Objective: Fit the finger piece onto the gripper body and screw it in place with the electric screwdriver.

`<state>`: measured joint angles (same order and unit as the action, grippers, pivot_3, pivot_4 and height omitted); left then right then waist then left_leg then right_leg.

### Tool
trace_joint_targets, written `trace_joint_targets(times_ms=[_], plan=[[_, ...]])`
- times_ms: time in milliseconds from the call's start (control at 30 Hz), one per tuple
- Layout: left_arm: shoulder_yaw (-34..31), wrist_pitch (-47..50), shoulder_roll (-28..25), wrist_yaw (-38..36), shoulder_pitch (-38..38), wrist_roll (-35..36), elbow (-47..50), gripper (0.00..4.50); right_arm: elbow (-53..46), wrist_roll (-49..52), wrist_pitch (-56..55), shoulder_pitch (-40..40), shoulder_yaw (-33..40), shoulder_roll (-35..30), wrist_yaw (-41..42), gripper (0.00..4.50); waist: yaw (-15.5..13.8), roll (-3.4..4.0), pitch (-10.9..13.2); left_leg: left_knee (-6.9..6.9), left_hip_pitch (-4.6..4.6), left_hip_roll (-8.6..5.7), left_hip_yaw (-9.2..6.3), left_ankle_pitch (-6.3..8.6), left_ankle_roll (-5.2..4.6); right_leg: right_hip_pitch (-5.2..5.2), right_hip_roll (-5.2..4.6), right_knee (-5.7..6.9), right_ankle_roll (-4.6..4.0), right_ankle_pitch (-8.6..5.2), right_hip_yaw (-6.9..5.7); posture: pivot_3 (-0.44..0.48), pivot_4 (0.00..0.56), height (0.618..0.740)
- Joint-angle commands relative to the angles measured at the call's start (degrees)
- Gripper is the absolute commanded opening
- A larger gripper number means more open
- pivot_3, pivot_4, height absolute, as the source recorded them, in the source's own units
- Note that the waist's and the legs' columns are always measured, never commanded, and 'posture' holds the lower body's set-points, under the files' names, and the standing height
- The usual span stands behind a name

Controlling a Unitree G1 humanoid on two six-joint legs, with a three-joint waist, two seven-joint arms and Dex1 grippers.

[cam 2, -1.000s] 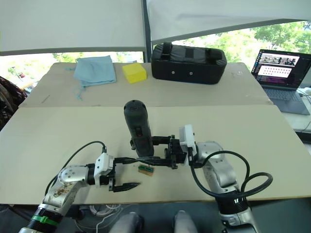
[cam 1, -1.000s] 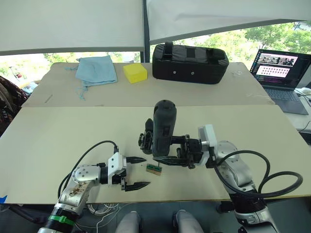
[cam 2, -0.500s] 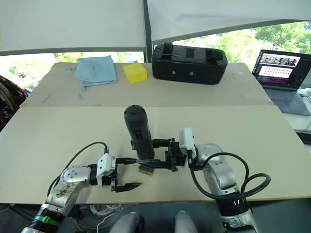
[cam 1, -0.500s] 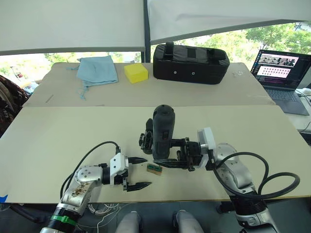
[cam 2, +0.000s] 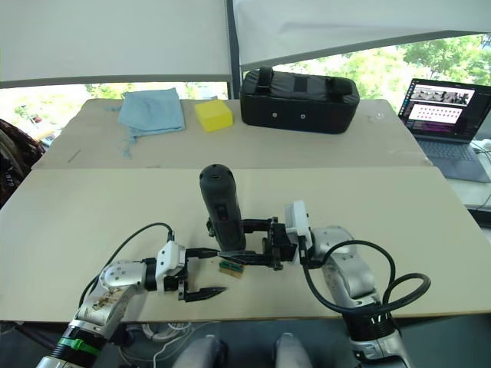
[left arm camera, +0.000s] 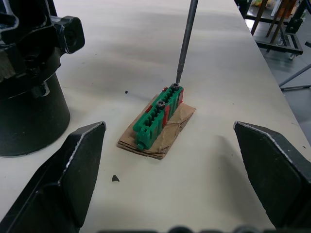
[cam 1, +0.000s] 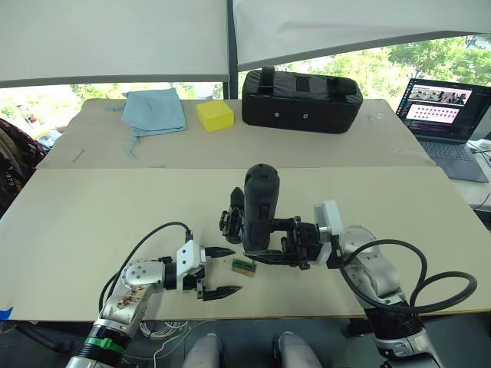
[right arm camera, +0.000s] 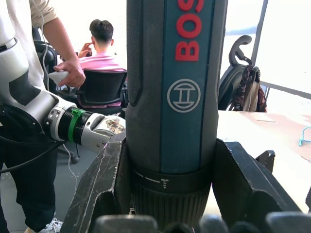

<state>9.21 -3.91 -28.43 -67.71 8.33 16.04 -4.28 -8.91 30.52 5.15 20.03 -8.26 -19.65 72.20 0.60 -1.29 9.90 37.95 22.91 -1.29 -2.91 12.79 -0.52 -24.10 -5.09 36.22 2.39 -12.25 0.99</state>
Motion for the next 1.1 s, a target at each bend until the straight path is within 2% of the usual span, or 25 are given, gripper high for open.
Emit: trace_joint_targets(times_ms=[33,1100], plan=[[0.87,-0.36,0.48,0.19,-0.23,-0.29,-0.2,4.5,-2.74,2.11,-0.85,1.38,1.23,0.18,-0.28,1.9,0.0,0.0,0.0,0.0,0.0,0.0,0.0,0.0,0.0,0.0,0.0,0.0,0.0,0.0,0.0,0.0,0.15,0.74],[0.81,0.05,0.35,0.7,-1.13,-0.03,0.77,4.5,0.23,-0.83,-2.55,1.06,0.23,0.32,-0.08,1.9,-0.02,0.01,-0.01,0.0,-0.04,0.0,0.0,0.0,0.0,0.04,0.0,0.01,0.0,0.0,0.0,0.0,0.15,0.74]])
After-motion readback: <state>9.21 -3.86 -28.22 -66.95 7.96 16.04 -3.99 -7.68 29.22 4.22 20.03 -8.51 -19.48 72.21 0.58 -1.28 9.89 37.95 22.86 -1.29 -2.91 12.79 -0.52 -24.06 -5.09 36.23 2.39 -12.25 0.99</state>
